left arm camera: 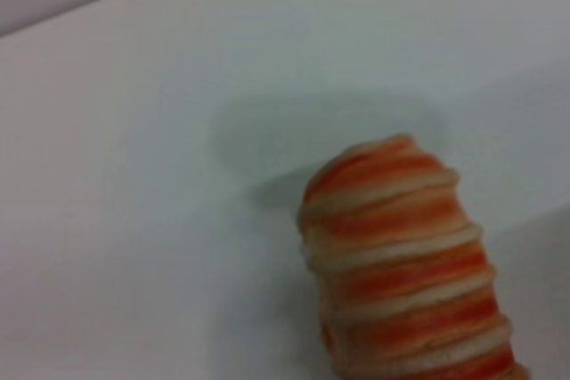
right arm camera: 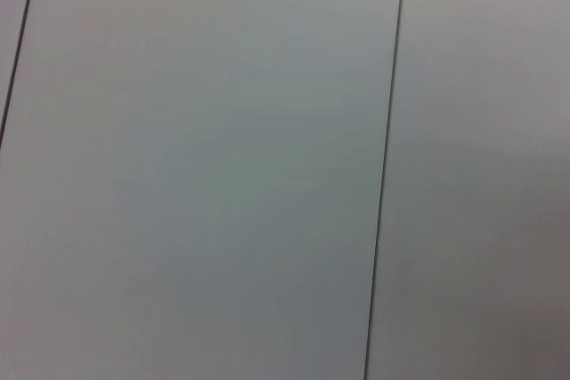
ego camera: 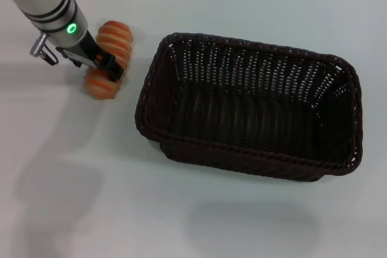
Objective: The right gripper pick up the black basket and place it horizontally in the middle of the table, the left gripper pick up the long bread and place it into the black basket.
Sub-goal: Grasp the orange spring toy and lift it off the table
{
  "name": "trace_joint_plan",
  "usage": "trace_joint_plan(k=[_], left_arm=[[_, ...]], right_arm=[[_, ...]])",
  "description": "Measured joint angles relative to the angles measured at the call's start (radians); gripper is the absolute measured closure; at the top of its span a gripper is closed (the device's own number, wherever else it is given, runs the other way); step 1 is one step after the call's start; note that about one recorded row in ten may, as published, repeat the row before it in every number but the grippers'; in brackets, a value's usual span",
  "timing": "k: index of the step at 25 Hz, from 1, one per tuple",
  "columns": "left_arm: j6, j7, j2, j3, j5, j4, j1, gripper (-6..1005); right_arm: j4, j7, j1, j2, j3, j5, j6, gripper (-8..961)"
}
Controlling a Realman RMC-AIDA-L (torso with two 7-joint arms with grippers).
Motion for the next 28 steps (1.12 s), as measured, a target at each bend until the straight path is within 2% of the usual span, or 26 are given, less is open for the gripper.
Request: trace_joint_plan(k=[8, 13, 14, 16, 20, 28], left_arm=[[-0.006, -0.012, -0.008, 0.008, 0.0, -0.005, 0.005, 196], [-0.015, -0.032, -0.009, 0.009, 0.001, -0.056, 0.021, 213], [-0.022, -0.039, -0.01, 0.011, 0.001, -0.107, 0.046, 216], [-0.026, -0.041, -0.011, 0.011, 0.001, -0.124, 0.053, 223], [-0.042, -0.032, -0.008, 0.013, 0.001, -0.143, 0.066, 377], [-0.053, -0.017, -0.004, 0.015, 0.001, -0.089, 0.052, 646]], right_arm=[[-0.005, 0.0, 0.008, -0.002, 0.0, 0.0, 0.004, 512], [-0.01, -0.005, 0.009, -0.003, 0.0, -0.001, 0.003, 511], [-0.01, -0.005, 0.009, -0.003, 0.0, -0.002, 0.003, 511], [-0.01, -0.006, 0.009, -0.003, 0.0, -0.002, 0.003, 511], [-0.011, -0.006, 0.011, -0.003, 0.0, -0.002, 0.004, 511], [-0.011, -0.005, 0.018, -0.002, 0.0, 0.0, 0.025, 510]])
